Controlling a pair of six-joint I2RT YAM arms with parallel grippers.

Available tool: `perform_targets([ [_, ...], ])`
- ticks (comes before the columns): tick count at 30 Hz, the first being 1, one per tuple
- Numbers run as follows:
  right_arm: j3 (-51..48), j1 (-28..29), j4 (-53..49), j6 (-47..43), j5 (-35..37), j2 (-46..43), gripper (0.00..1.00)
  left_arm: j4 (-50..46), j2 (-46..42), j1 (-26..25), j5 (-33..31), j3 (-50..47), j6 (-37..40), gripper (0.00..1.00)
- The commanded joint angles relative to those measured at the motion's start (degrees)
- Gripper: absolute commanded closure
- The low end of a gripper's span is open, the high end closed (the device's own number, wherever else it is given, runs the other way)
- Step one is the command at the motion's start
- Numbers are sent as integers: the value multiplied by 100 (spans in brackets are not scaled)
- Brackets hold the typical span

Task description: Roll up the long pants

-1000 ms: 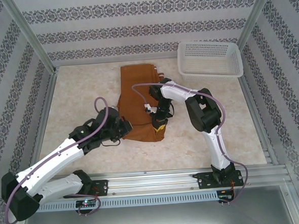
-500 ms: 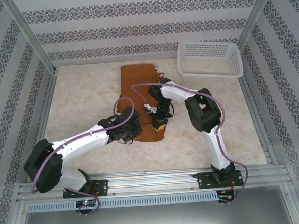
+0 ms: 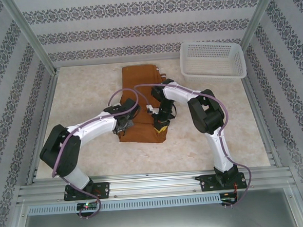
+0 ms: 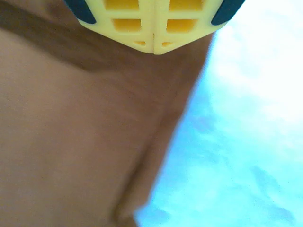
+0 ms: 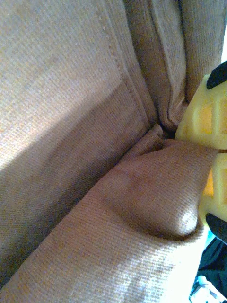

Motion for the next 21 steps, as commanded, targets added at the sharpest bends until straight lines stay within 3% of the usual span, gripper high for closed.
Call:
perform_targets([
  [1,-21,-130,352,-99,285,14,96,-311,322,153,-395,13,387,100],
  [2,-30,-123,360,-85,281,-60,90,-235,450,163,-359,36,401,100],
  [5,-42,-57,439,34,535,-488,55,-114,818,163,-237,157,407,100],
  [8,118,88,299,184,1372,-1012,38,-57,1135,163,-129,329,432,100],
  [11,327,330,97,296,2192,-1599,27,-55,1308,163,-129,511,522,100],
  [13,481,547,12,461,2504,-2033,26,-76,1389,172,-142,642,590,100],
  [15,509,810,73,637,2596,-2446,30,-114,1441,180,-131,760,647,100],
  [16,452,950,182,780,2436,-2628,45,-132,1448,174,-123,806,663,100],
  [18,135,1217,596,1082,1994,-2964,100,-152,1451,181,-106,874,685,100],
  [21,-575,1537,1247,1448,1818,-3207,100,-179,1442,189,-90,909,681,100],
])
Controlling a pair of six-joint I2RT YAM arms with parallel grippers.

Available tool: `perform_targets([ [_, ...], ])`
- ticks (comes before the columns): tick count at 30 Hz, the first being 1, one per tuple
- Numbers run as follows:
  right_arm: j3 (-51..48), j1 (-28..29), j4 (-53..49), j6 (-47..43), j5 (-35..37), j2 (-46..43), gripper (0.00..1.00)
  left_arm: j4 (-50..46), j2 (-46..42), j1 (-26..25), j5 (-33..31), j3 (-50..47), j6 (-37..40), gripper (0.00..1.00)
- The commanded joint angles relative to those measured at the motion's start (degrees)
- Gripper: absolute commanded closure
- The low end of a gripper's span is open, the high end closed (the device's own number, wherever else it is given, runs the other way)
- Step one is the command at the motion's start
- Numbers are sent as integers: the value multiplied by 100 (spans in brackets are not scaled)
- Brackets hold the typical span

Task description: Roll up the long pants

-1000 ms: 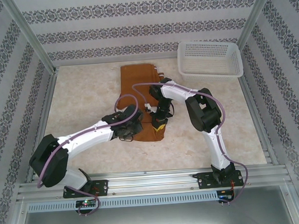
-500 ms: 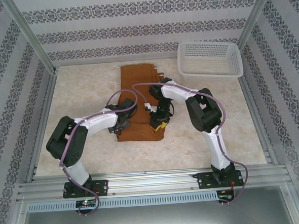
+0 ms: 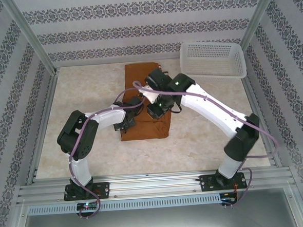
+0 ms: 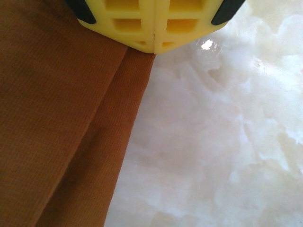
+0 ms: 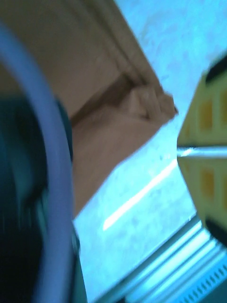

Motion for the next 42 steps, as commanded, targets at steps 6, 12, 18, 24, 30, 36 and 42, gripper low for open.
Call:
perform_targets([
  [6,-1799,205,1458,928,-344,306,100,-110,-60,41,20,79,84,100],
  [12,-2080,88,2033,1007,-505,917,100,-155,-295,84,5,-36,80,100],
  [18,-1619,-394,2078,752,-578,1595,100,-240,-477,98,-14,-114,99,100],
  [24,-1230,-855,2022,595,-1059,2487,100,-427,-774,133,-181,-158,45,100],
  [30,-1014,-980,1983,488,-1250,2984,100,-779,-1844,120,10,12,-27,100],
  [36,-1026,-1052,2068,464,-1378,3041,100,-397,-3133,-279,981,-242,-699,100],
  [42,-995,-1094,2081,478,-1465,3026,100,582,-2782,-694,1487,-699,-1322,100],
])
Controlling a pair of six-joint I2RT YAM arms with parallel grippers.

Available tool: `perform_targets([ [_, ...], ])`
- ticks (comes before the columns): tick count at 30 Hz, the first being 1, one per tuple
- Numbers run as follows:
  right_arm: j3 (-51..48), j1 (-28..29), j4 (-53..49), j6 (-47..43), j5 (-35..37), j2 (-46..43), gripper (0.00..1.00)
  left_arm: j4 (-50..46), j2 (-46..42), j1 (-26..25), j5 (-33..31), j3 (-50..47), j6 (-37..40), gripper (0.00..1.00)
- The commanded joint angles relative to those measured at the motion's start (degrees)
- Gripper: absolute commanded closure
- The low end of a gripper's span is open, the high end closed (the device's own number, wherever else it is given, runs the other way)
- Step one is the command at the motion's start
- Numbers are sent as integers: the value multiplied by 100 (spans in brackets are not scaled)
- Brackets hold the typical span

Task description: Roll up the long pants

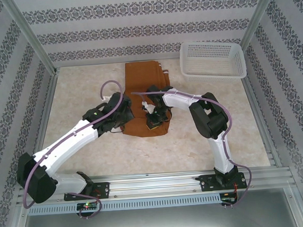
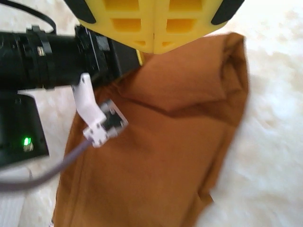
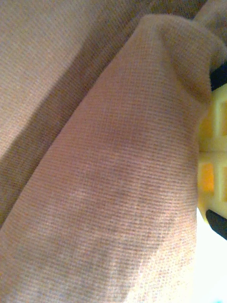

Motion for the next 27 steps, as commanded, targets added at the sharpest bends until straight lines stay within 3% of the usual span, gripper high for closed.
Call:
perform_targets([
  [1,0,-91,377,66,285,340,100,508,638,-116,337,-263,-451,100],
  [5,-9,-95,348,59,248,279,100,1223,1371,-50,351,-500,-443,100],
  [8,-14,-114,291,40,214,220,100,1153,1936,107,186,-442,-402,100],
  [13,-111,-134,249,-5,198,92,100,459,2496,341,-1010,-370,-381,100],
  [16,-301,-98,367,-39,172,-108,99,236,2714,548,-1376,-347,-382,100],
  [17,-404,-51,447,-43,258,-259,83,226,2754,590,-1374,-348,-365,100],
  [18,-526,28,506,-39,455,-494,48,231,2775,613,-1352,-348,-355,100],
  [19,-644,169,507,-72,773,-742,32,259,2785,614,-1317,-348,-348,100],
  [23,-1041,995,447,-456,2714,-1868,16,469,2777,614,-1041,-374,-320,100],
  [27,-1413,1919,484,-920,4633,-2338,13,622,2812,614,-826,-322,-253,100],
])
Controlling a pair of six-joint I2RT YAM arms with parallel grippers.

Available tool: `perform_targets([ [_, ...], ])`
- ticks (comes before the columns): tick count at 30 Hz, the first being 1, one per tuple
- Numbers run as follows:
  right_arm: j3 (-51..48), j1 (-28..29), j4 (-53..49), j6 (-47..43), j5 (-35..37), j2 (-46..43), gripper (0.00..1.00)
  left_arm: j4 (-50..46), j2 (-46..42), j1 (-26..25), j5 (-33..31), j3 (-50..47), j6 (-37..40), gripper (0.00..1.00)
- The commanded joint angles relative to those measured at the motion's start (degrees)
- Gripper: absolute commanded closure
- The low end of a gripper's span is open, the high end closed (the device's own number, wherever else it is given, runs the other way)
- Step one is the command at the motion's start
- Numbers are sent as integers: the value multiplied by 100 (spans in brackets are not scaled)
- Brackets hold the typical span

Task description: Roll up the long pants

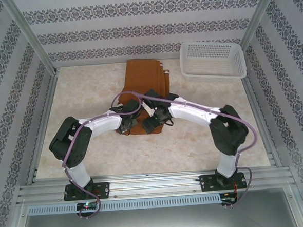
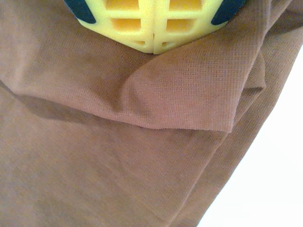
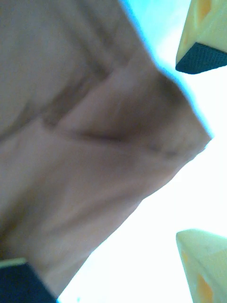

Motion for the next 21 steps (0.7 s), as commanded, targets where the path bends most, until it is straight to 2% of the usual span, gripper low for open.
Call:
perform_targets([
  [1,-264,1023,-105,-965,2031,-216,13,-153,268,124,-133,-15,58,100],
  [6,-644,1631,388,-1292,3252,-47,14,91,172,125,123,-58,84,100],
  [11,-855,2089,920,-1529,3400,-102,15,68,74,125,345,139,216,100],
  [16,-773,2134,1249,-2086,3917,328,15,72,-81,131,563,292,308,100],
  [21,-594,1860,1553,-2575,3915,751,14,-6,-370,129,625,235,294,100],
])
